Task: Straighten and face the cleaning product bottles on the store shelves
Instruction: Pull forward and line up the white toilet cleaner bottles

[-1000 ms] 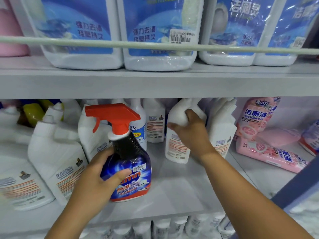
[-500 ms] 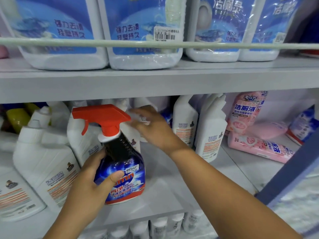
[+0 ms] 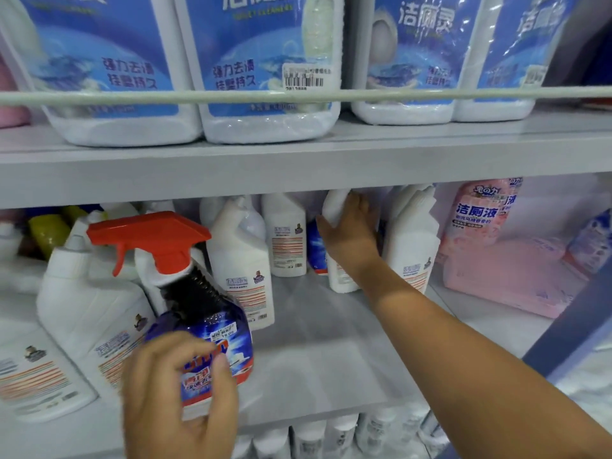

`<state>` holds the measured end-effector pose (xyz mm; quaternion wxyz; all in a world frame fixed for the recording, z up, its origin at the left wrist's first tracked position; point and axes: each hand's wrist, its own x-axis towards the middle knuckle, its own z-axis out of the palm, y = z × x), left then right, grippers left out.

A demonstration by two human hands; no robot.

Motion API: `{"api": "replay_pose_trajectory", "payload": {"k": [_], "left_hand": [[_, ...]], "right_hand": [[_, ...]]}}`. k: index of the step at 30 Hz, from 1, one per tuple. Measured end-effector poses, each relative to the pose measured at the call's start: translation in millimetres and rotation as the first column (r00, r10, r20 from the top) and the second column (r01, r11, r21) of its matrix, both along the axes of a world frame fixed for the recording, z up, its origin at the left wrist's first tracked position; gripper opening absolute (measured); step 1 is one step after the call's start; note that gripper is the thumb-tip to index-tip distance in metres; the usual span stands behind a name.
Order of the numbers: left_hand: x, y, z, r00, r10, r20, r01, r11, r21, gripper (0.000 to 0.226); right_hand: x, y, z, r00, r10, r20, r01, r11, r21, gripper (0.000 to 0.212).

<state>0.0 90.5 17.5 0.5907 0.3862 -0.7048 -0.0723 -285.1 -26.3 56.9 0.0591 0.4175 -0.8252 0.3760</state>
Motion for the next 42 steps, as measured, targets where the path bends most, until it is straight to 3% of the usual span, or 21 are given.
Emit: {"api": "replay_pose_trajectory", "payload": {"k": [4, 6, 9, 11, 14, 16, 18, 21, 24, 25, 28, 32, 38, 42], "left_hand": [[-29, -12, -6, 0.966, -0.257, -0.037, 0.259, 0.957, 0.13, 0.015], [-45, -21, -6, 0.95, -0.305, -0.061, 0.311, 0.927, 0.21, 0.013], [-70, -30, 1, 0.935, -0.331, -0.127, 0.355, 0.879, 0.318, 0.019], [-90, -34, 8, 0.919, -0.349, -0.184, 0.394, 0.841, 0.37, 0.024], [-130, -42, 16, 0.891, -0.383, -0.243, 0.452, 0.799, 0.397, 0.029], [-165, -49, 18, 0.867, -0.433, -0.247, 0.498, 0.727, 0.473, 0.032], [-201, -55, 22, 0.853, -0.486, -0.189, 0.492, 0.628, 0.602, 0.042], [-245, -59, 20, 0.806, -0.588, -0.065, 0.455, 0.546, 0.703, 0.071], [-263, -55, 16, 0.82, -0.563, -0.102, 0.443, 0.513, 0.735, 0.066], [-261, -53, 15, 0.836, -0.538, -0.11, 0.432, 0.521, 0.737, 0.059], [-229, -44, 11, 0.909, -0.413, -0.061, 0.321, 0.599, 0.734, 0.049], [-160, -29, 6, 0.975, -0.19, -0.113, 0.216, 0.704, 0.677, 0.04], [-113, -29, 3, 0.98, 0.024, -0.198, 0.11, 0.762, 0.638, 0.043], [-117, -32, -10, 0.972, 0.07, -0.225, 0.084, 0.789, 0.609, 0.048]], "right_hand": [[23, 1, -9, 0.957, 0.282, 0.06, -0.271, 0.951, -0.149, 0.079], [39, 2, -12, 0.916, 0.396, 0.068, -0.382, 0.911, -0.156, 0.073], [48, 14, 6, 0.854, 0.477, 0.208, -0.467, 0.879, -0.1, 0.061], [41, 39, 17, 0.815, 0.499, 0.295, -0.479, 0.866, -0.143, 0.05], [15, 101, 18, 0.835, 0.452, 0.313, -0.284, 0.842, -0.457, 0.011], [-11, 139, 16, 0.903, 0.31, 0.297, -0.066, 0.784, -0.617, 0.01], [-43, 154, 13, 0.916, 0.19, 0.354, 0.09, 0.761, -0.642, 0.009], [-88, 136, -6, 0.8, 0.107, 0.59, 0.267, 0.817, -0.51, 0.021], [-111, 109, -40, 0.567, 0.287, 0.772, 0.274, 0.818, -0.505, 0.044], [-111, 104, -50, 0.536, 0.332, 0.776, 0.244, 0.819, -0.519, 0.044], [-107, 103, -64, 0.599, 0.362, 0.714, 0.115, 0.844, -0.524, 0.029], [-109, 97, -65, 0.618, 0.402, 0.676, -0.02, 0.868, -0.497, 0.032], [-97, 96, -60, 0.679, 0.455, 0.576, -0.269, 0.885, -0.381, 0.027], [-78, 96, -59, 0.506, 0.607, 0.612, -0.508, 0.784, -0.358, 0.024]]}}
